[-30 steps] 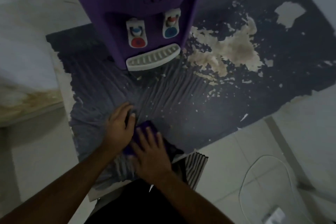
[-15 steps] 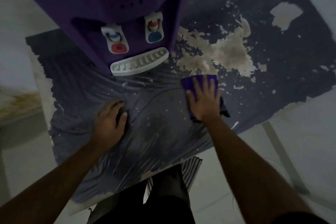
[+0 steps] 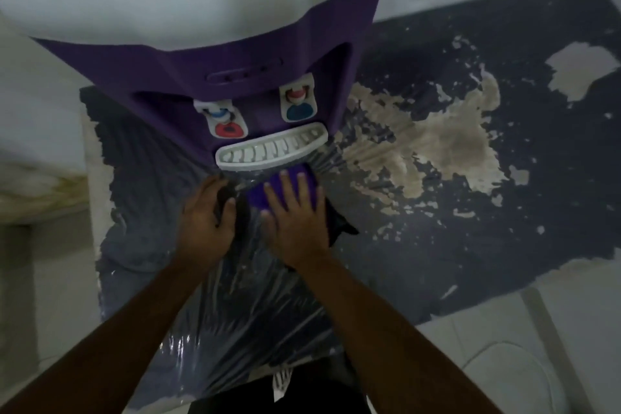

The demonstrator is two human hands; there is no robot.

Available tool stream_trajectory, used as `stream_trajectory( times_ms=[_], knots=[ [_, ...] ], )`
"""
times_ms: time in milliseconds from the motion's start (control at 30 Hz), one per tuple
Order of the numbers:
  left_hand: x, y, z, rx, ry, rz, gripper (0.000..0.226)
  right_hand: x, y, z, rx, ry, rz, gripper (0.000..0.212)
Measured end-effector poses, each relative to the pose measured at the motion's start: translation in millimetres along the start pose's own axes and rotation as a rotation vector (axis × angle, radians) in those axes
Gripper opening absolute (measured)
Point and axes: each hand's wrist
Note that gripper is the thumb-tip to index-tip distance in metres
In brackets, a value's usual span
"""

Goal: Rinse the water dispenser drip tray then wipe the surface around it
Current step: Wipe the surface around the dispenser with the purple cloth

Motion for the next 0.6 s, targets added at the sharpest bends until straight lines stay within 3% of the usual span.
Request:
stream_trajectory(
  times_ms=[100,300,467,600],
  knots=[
    [3,-1,6,0.018,-0.024,0.051,0.051,-27,4,13,-0.048,-0.273,-0.005,0.054],
    [21,9,10,0.024,0.033,0.041,0.046,23,4,29,0.033,-0.367,-0.028,0.050],
    [33,30,15,-0.075,-0.050,0.129,0.059,96,-11,24,0.013,-0.237,-0.056,0.052],
    [39,43,20,-0.105,-0.042,0.178,0.060,178,-29,31,-0.060,0.047,-0.104,0.059]
  ],
)
Point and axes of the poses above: each hand's wrist, its own z-axis towards the middle knuckle, its own y-axis out of the palm, x = y × z, and after that the axes turned 13 degrees about -z, right-handed
